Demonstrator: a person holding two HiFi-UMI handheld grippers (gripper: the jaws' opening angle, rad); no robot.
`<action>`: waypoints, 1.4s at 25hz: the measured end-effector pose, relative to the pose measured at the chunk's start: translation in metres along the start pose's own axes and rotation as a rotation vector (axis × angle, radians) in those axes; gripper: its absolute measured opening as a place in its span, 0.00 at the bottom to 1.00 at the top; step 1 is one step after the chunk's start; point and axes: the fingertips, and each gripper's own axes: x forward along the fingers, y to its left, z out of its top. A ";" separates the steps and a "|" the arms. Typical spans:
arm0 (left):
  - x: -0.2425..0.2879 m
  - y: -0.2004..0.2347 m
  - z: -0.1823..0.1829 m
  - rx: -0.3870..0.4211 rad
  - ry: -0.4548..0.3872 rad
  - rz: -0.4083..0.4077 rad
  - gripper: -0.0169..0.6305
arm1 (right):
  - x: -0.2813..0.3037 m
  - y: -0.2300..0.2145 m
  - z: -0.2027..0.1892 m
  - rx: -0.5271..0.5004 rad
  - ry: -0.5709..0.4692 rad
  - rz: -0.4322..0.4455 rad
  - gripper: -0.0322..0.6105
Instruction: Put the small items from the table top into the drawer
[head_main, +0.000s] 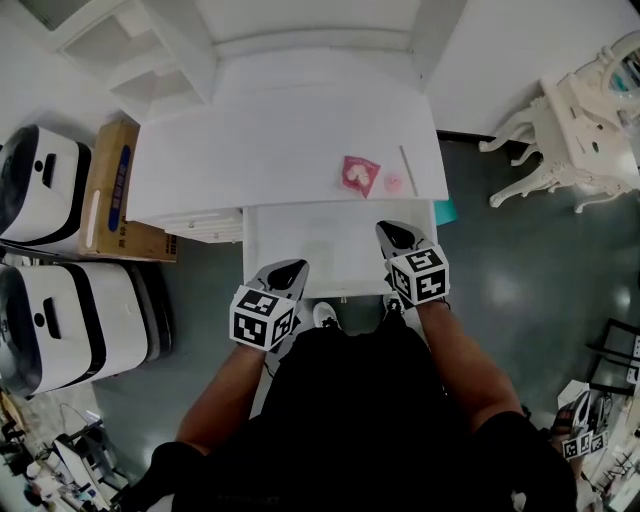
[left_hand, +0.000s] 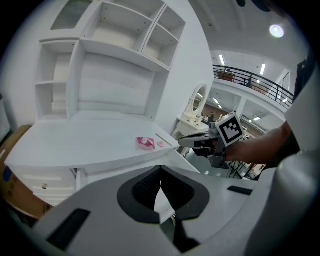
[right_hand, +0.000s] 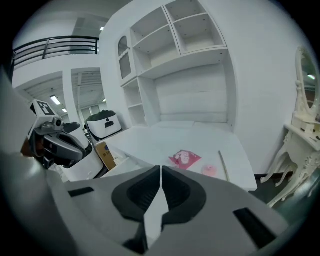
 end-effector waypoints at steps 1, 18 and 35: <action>0.002 0.001 0.001 -0.007 -0.002 0.011 0.04 | 0.006 -0.005 0.000 -0.010 0.008 0.004 0.09; 0.013 -0.005 0.004 -0.135 -0.015 0.194 0.04 | 0.107 -0.041 0.003 -0.137 0.120 0.108 0.10; -0.009 -0.007 -0.017 -0.217 -0.039 0.282 0.04 | 0.158 -0.053 -0.008 -0.147 0.259 0.033 0.18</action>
